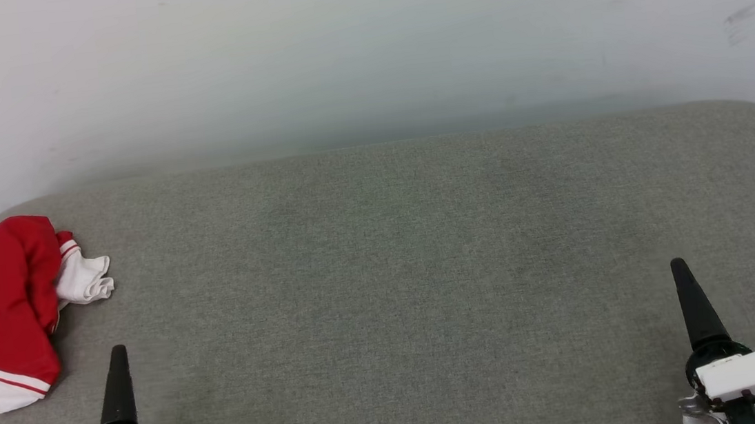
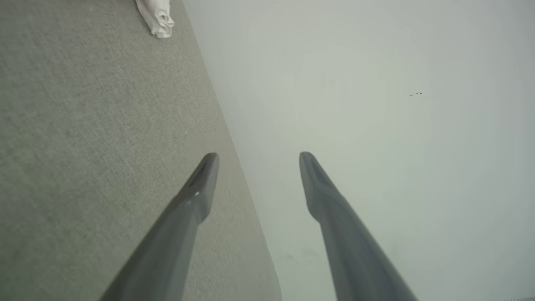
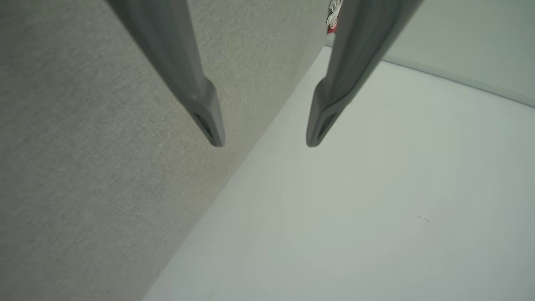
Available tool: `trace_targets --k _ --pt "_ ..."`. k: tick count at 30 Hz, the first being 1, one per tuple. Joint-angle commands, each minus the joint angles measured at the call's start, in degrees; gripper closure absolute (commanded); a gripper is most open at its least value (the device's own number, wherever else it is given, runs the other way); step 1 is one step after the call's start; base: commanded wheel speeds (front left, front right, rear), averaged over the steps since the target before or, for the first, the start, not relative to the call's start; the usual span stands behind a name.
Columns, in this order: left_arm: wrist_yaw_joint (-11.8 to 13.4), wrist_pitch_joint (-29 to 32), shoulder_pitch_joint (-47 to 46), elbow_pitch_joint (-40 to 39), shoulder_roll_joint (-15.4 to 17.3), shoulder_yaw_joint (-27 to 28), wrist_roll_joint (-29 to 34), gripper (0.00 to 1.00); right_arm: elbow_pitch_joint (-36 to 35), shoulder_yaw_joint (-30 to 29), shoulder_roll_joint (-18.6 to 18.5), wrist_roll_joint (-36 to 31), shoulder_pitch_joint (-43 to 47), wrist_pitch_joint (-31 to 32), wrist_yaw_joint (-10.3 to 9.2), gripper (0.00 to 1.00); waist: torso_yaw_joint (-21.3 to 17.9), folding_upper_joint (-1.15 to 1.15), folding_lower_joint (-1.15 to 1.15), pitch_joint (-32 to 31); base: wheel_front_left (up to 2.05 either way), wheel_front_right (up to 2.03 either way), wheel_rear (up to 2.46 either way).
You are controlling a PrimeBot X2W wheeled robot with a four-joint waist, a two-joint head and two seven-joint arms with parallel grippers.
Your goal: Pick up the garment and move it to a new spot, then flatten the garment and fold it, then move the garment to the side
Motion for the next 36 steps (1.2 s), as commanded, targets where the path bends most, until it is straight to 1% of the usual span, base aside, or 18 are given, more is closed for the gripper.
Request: trace_targets --k 1,6,10,15,19,21,27,33,36 --pt "-0.1 -0.8 -0.8 -1.7 0.2 1.3 2.3 0.0 -2.1 0.7 0.0 -4.0 -0.2 -0.6 0.01 0.0 0.0 0.0 0.0 -0.1 0.0 0.0 0.0" --pt "0.1 -1.8 -0.4 -3.7 0.2 2.4 7.5 0.0 -5.1 2.1 0.0 -12.4 0.0 -1.7 0.01 0.0 0.0 0.0 0.0 -0.2 0.0 0.0 0.0" --pt "1.5 -2.6 0.0 -6.1 0.2 2.8 11.4 0.0 -7.4 3.0 0.0 -18.1 0.1 -2.5 0.01 0.0 0.0 0.0 0.0 -0.3 0.0 0.0 0.0" --pt "3.2 -3.6 0.8 -10.0 0.2 1.8 17.4 0.0 -10.0 3.8 0.0 -24.7 0.2 -3.5 0.01 0.0 0.1 0.0 0.0 -0.4 0.0 0.0 0.0" --pt "5.5 -4.4 1.6 -13.6 0.3 -0.1 24.3 0.0 -11.7 4.2 0.0 -29.8 0.3 -4.3 0.02 0.0 0.1 0.0 0.0 -0.3 0.0 0.0 0.0" --pt "6.2 -4.7 1.9 -15.5 0.2 -1.4 27.6 0.0 -12.3 4.5 0.0 -32.4 0.4 -4.6 0.02 0.0 0.0 0.0 0.0 -0.3 0.0 0.0 0.0" --pt "9.5 -5.8 3.2 -19.1 0.3 -5.5 37.4 0.0 -13.7 5.8 0.1 -39.0 0.7 -5.7 0.02 0.0 -0.1 0.0 0.0 -0.3 0.0 0.0 0.0" --pt "10.3 -6.8 4.5 -20.4 0.3 -9.5 45.8 0.0 -14.5 5.9 0.1 -44.5 1.3 -6.7 0.02 0.0 -0.3 0.0 0.0 -0.5 0.0 0.0 0.0" --pt "10.9 -7.2 5.0 -20.5 0.8 -11.1 49.0 0.0 -14.5 5.9 0.1 -47.1 1.5 -7.1 0.02 0.0 -0.4 0.0 0.0 -0.5 0.0 0.0 0.0"
